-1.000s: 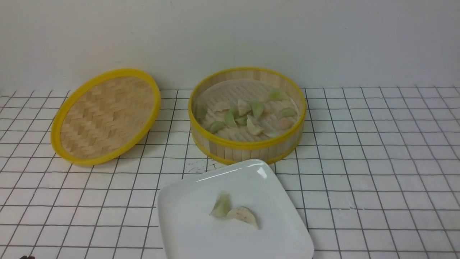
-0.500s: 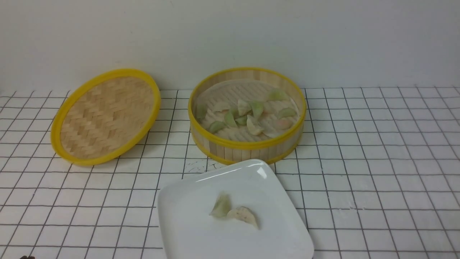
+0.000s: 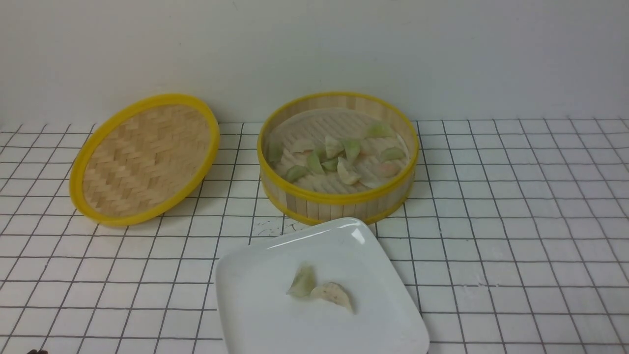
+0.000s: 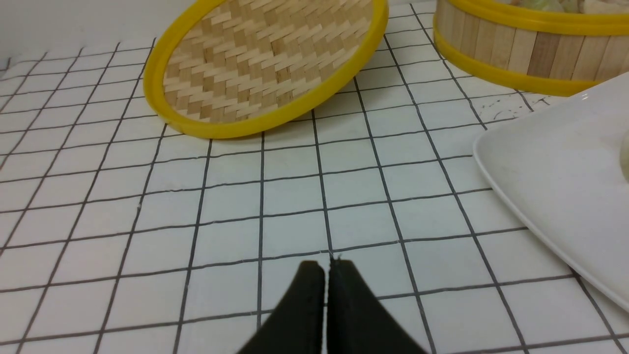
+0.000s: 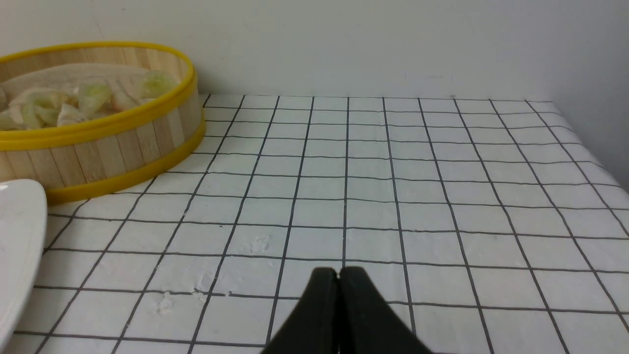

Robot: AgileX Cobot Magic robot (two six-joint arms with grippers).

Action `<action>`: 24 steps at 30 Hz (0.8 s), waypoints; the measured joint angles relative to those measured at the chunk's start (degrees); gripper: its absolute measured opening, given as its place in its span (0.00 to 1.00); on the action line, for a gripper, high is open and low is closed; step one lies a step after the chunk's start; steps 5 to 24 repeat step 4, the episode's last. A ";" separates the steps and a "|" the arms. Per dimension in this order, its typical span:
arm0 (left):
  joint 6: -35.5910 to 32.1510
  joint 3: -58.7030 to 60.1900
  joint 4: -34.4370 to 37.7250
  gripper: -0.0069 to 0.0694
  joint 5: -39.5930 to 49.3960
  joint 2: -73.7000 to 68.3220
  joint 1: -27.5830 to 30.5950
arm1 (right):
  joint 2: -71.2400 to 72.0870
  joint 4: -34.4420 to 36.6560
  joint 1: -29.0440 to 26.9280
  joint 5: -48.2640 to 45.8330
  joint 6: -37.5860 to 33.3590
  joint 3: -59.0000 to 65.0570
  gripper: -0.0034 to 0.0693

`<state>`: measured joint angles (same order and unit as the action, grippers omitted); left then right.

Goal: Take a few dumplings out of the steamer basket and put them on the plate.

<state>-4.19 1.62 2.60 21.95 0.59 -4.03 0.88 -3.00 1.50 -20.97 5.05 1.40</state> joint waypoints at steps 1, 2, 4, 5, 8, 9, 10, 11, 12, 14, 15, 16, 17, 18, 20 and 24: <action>0.00 0.00 0.00 0.08 0.00 0.00 0.00 | 0.00 0.00 0.00 0.00 0.00 0.00 0.03; 0.00 0.00 0.00 0.08 0.00 0.00 0.00 | 0.00 0.00 0.00 0.00 0.00 0.00 0.03; -0.01 0.00 0.00 0.08 0.00 0.00 0.00 | 0.00 0.00 0.00 0.00 0.00 0.00 0.03; -0.01 0.00 0.00 0.08 0.00 0.00 0.00 | 0.00 0.00 0.00 0.00 0.00 0.00 0.03; -0.01 0.00 0.00 0.08 0.00 0.00 0.00 | 0.00 0.00 0.00 0.00 0.00 0.00 0.03; -0.01 0.00 0.00 0.08 0.00 0.00 0.00 | 0.00 0.00 0.00 0.00 0.00 0.00 0.03; -0.01 0.00 0.00 0.08 0.00 0.00 0.00 | 0.00 0.00 0.00 0.00 0.00 0.00 0.03; -0.01 0.00 0.00 0.08 0.00 0.00 0.00 | 0.00 0.00 0.00 0.00 0.00 0.00 0.03; -0.01 0.00 0.00 0.08 0.00 0.00 0.00 | 0.00 0.00 0.00 0.00 0.00 0.00 0.03; -0.01 0.00 0.00 0.08 0.00 0.00 0.00 | 0.00 0.00 0.00 0.00 0.00 0.00 0.03; -0.01 0.00 0.00 0.08 0.00 0.00 0.00 | 0.00 0.00 0.00 0.00 0.00 0.00 0.03; -0.01 0.00 0.00 0.08 0.00 0.00 0.00 | 0.00 0.00 0.00 0.00 0.00 0.00 0.03; -0.01 0.00 0.00 0.08 0.00 0.00 0.00 | 0.00 0.00 0.00 0.00 0.00 0.00 0.03; -0.01 0.00 0.00 0.08 0.00 0.00 0.00 | 0.00 0.00 0.00 0.00 0.00 0.00 0.03; -0.01 0.00 0.00 0.08 0.00 0.00 0.00 | 0.00 0.00 0.00 0.00 0.00 0.00 0.03; -0.01 0.00 0.00 0.08 0.00 0.00 0.00 | 0.00 0.00 0.00 0.00 0.00 0.00 0.03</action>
